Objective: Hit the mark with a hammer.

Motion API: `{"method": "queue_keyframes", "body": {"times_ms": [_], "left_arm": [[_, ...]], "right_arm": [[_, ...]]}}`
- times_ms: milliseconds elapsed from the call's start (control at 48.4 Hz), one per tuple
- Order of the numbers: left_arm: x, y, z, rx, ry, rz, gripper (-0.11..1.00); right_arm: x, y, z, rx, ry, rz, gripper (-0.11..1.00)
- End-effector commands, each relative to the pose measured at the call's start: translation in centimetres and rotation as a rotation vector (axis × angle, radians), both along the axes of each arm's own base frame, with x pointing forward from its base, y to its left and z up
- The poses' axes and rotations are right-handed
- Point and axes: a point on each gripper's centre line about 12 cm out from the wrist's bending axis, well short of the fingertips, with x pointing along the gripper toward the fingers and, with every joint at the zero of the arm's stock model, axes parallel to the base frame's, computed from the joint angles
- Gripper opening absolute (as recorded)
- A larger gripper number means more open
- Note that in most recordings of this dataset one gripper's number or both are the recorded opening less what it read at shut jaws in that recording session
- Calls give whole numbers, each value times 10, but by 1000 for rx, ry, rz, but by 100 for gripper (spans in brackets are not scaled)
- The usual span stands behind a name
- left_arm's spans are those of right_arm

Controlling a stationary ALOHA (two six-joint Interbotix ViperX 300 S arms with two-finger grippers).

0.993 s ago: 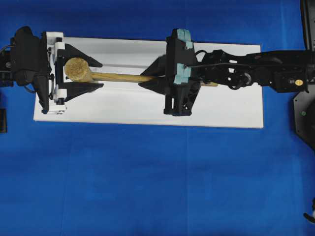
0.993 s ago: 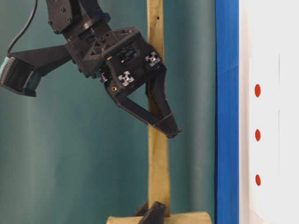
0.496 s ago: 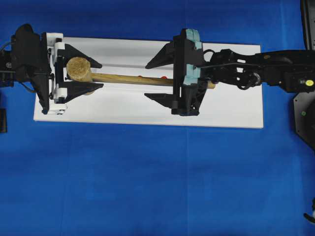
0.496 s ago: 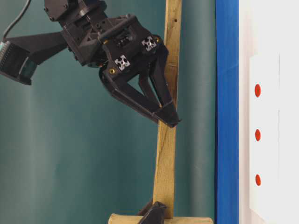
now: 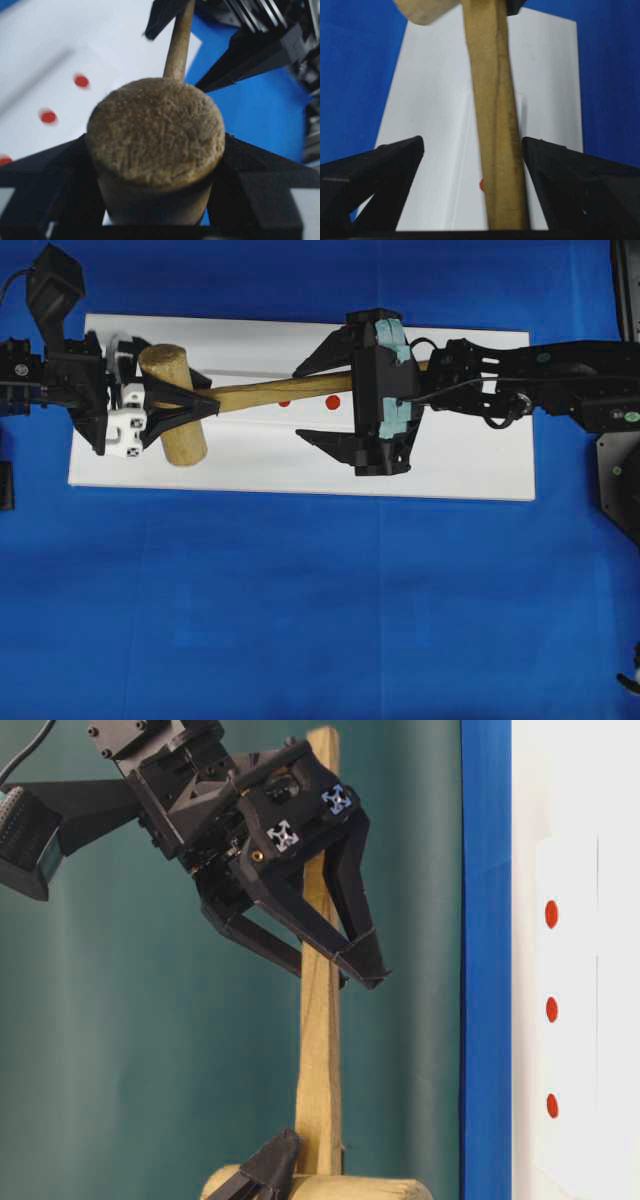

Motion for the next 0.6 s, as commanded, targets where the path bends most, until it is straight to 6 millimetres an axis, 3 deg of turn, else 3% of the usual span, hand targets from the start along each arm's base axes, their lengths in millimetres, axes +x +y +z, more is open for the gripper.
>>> {"method": "queue_keyframes", "body": {"times_ms": [0, 228, 579], "left_arm": [[3, -7, 16, -63, -58, -6, 44], [2, -24, 23, -241, -89, -12, 44], [-1, -25, 23, -375, -97, 20, 44]], "right_arm": [[0, -2, 13, -23, -37, 2, 94], [1, -2, 9, -46, -24, 15, 94], [2, -2, 6, -60, -15, 23, 94]]}}
